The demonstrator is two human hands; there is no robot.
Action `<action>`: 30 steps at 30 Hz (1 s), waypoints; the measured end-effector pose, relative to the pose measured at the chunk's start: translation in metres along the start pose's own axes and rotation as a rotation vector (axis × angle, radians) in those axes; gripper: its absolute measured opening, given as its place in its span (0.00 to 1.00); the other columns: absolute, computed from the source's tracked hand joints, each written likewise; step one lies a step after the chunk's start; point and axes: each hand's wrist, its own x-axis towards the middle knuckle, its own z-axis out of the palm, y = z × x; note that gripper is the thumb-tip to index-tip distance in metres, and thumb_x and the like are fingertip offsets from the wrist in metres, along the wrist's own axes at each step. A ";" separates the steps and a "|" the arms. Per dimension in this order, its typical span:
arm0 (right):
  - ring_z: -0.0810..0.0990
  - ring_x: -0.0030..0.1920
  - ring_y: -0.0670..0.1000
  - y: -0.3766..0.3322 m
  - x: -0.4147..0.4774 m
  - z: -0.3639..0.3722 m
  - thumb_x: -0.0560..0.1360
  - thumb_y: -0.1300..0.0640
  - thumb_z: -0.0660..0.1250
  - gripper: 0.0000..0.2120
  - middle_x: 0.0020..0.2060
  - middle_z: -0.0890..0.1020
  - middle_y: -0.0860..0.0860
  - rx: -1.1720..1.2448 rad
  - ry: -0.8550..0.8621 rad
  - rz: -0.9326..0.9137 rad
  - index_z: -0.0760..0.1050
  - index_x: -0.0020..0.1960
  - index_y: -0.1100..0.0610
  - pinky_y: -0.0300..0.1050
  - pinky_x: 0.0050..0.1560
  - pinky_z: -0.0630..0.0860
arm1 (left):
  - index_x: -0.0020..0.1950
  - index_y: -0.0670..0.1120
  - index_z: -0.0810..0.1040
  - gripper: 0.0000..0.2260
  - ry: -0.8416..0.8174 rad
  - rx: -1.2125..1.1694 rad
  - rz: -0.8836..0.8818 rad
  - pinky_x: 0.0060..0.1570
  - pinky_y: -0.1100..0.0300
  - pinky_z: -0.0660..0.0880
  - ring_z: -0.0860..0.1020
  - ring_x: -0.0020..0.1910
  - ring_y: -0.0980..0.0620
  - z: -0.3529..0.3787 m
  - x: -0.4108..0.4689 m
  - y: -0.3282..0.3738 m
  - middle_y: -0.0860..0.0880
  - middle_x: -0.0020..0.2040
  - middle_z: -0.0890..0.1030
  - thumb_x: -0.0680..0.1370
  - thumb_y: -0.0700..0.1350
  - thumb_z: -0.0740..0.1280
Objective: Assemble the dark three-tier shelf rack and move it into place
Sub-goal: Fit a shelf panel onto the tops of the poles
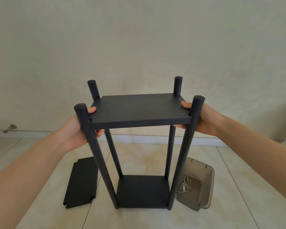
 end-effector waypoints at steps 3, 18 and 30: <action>0.86 0.43 0.57 0.006 0.000 -0.001 0.73 0.55 0.69 0.15 0.45 0.86 0.56 -0.009 0.019 0.006 0.78 0.57 0.61 0.52 0.39 0.83 | 0.50 0.44 0.79 0.15 0.002 -0.024 -0.009 0.27 0.58 0.77 0.76 0.26 0.46 -0.002 0.003 -0.005 0.45 0.34 0.79 0.69 0.51 0.73; 0.85 0.49 0.57 0.038 0.002 -0.011 0.78 0.53 0.66 0.20 0.55 0.84 0.57 -0.071 0.058 0.066 0.74 0.67 0.60 0.54 0.47 0.84 | 0.57 0.45 0.79 0.19 -0.002 -0.014 -0.045 0.31 0.56 0.81 0.82 0.31 0.48 -0.021 0.021 -0.036 0.46 0.41 0.85 0.70 0.52 0.72; 0.83 0.55 0.58 0.060 0.002 -0.014 0.79 0.53 0.64 0.21 0.62 0.81 0.58 -0.103 0.061 0.092 0.72 0.70 0.59 0.57 0.56 0.80 | 0.60 0.44 0.78 0.23 0.006 0.006 -0.114 0.33 0.56 0.82 0.84 0.34 0.49 -0.030 0.030 -0.060 0.47 0.42 0.86 0.68 0.53 0.72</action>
